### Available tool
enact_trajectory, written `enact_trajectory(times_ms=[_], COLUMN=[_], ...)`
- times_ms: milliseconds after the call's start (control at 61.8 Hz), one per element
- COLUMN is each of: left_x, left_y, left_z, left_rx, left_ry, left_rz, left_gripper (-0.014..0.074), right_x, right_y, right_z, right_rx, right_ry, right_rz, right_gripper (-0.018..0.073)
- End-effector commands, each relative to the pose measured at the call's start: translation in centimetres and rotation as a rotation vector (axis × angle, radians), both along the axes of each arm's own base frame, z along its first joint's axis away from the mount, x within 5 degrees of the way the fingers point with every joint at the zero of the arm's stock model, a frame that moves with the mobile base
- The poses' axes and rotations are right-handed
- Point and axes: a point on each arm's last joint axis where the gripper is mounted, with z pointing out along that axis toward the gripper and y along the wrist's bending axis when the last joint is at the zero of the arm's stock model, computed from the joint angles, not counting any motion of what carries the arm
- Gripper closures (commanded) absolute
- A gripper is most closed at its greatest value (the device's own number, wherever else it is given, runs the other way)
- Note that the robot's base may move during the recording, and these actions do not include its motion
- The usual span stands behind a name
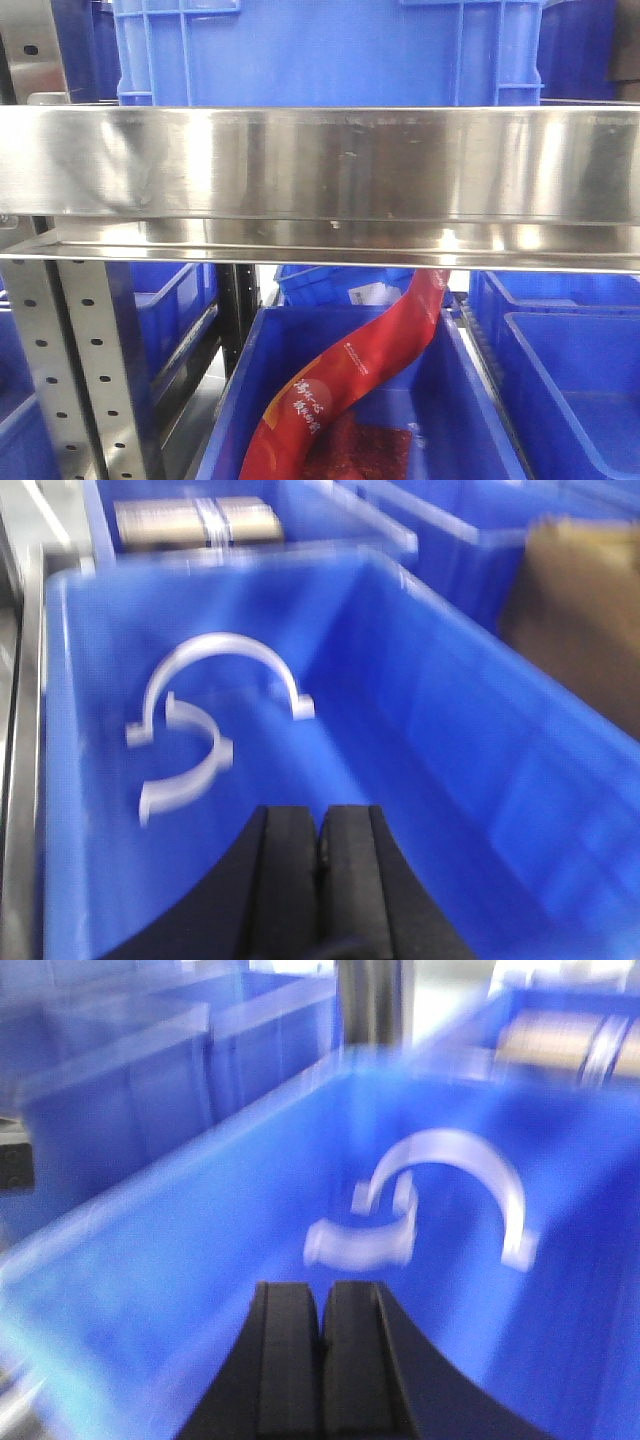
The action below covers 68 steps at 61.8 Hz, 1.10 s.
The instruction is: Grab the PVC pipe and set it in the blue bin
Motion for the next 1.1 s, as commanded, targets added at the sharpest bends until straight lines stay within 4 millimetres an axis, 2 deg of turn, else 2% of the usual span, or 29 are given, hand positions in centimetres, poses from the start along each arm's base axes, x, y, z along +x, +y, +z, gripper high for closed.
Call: enact_trajectory(times_ms=[0, 97, 194, 291, 356, 550, 680, 809, 890, 1084], left_x=[-3.2, -5.9, -7.8, -9.2, -10.0, -12.3, -14.5, -16.3, -17.6, -18.5], left_y=[1.2, 2.3, 3.2, 3.9, 4.3, 5.6, 6.7, 7.5, 8.0, 8.4], left_z=[2.8, 4.2, 4.3, 3.2, 1.8, -3.3, -6.2, -7.6, -7.5, -7.0], left_rx=[-0.035, -0.070, -0.101, -0.129, -0.140, -0.197, -0.215, -0.216, -0.228, -0.243], left_ry=[-0.075, -0.135, -0.198, -0.252, -0.273, -0.360, -0.400, -0.403, -0.429, -0.462], left_rz=[-0.007, -0.008, -0.001, 0.011, 0.020, 0.054, 0.068, 0.068, 0.067, 0.067], left_gripper=[0.0707, 0.0707, 0.0707, 0.0707, 0.0707, 0.0707, 0.0707, 0.0707, 0.0707, 0.0707], right_x=[-3.1, -5.9, -8.0, -9.3, -9.9, -11.4, -13.1, -14.8, -15.6, -16.2], right_y=[-1.1, -2.2, -3.3, -4.2, -4.5, -5.2, -5.9, -6.5, -6.8, -7.1], right_z=[2.9, 4.8, 5.3, 4.1, 2.8, -3.7, -6.7, -7.1, -6.6, -6.3], right_rx=[0.040, 0.081, 0.074, 0.047, 0.056, 0.046, 0.034, 0.047, 0.060, 0.069], right_ry=[-0.100, -0.195, -0.276, -0.350, -0.380, -0.354, -0.325, -0.356, -0.387, -0.407], right_rz=[0.003, -0.003, -0.026, -0.058, -0.069, -0.084, -0.084, -0.086, -0.088, -0.089], right_gripper=[0.0727, 0.0727, 0.0727, 0.0727, 0.0727, 0.0727, 0.0727, 0.0727, 0.0727, 0.0727])
